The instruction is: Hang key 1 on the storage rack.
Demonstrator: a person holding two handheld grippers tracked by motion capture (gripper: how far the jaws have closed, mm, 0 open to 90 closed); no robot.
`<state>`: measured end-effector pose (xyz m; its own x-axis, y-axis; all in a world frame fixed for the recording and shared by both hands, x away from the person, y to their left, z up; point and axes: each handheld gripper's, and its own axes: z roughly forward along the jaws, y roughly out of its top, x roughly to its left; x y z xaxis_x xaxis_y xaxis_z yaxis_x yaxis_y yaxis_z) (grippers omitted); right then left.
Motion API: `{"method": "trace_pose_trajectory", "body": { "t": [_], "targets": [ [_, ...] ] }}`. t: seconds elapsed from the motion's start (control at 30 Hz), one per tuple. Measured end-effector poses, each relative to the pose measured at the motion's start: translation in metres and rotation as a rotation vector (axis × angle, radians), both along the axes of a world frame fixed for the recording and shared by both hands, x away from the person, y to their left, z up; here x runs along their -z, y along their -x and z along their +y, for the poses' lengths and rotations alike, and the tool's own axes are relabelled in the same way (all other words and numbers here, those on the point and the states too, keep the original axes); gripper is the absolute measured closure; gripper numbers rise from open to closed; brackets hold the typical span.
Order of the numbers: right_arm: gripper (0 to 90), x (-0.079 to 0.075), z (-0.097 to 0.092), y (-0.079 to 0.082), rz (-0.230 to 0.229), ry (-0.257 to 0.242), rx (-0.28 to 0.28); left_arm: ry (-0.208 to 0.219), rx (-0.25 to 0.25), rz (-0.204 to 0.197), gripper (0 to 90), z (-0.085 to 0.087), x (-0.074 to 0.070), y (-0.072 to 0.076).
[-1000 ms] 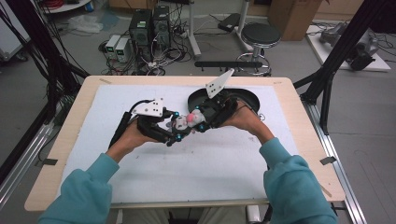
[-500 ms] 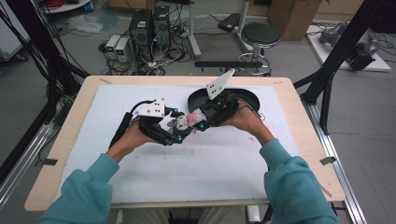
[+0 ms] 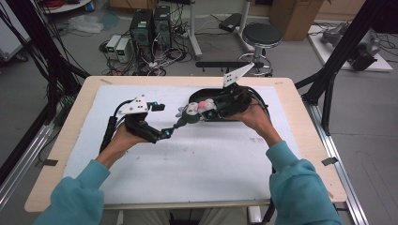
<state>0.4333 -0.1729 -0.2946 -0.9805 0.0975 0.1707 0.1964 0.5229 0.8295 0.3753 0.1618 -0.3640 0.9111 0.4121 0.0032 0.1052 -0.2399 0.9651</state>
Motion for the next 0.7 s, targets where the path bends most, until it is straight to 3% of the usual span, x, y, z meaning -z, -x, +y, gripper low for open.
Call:
{"method": "trace_pose_trajectory", "body": {
  "t": [0.13, 0.23, 0.43, 0.57, 0.7],
  "targets": [
    [55.7, -0.004, -0.017, -0.002, -0.029, -0.028, 0.074, 0.006, -0.058, -0.001, 1.7, 0.025, 0.007, 0.009],
    [55.7, -0.006, -0.021, -0.002, -0.041, -0.037, 0.093, 0.027, -0.1, -0.003, 1.7, 0.042, 0.011, 0.014],
    [55.5, -0.01, -0.032, -0.002, -0.068, -0.049, 0.187, 0.012, -0.154, -0.023, 1.7, 0.062, 0.016, 0.029],
    [55.5, -0.013, -0.041, -0.002, -0.07, -0.063, 0.239, 0.056, -0.201, -0.039, 1.7, 0.08, 0.024, 0.046],
    [55.5, -0.016, -0.051, -0.001, -0.086, -0.07, 0.32, 0.069, -0.251, -0.046, 1.7, 0.096, 0.032, 0.058]
  ]
}}
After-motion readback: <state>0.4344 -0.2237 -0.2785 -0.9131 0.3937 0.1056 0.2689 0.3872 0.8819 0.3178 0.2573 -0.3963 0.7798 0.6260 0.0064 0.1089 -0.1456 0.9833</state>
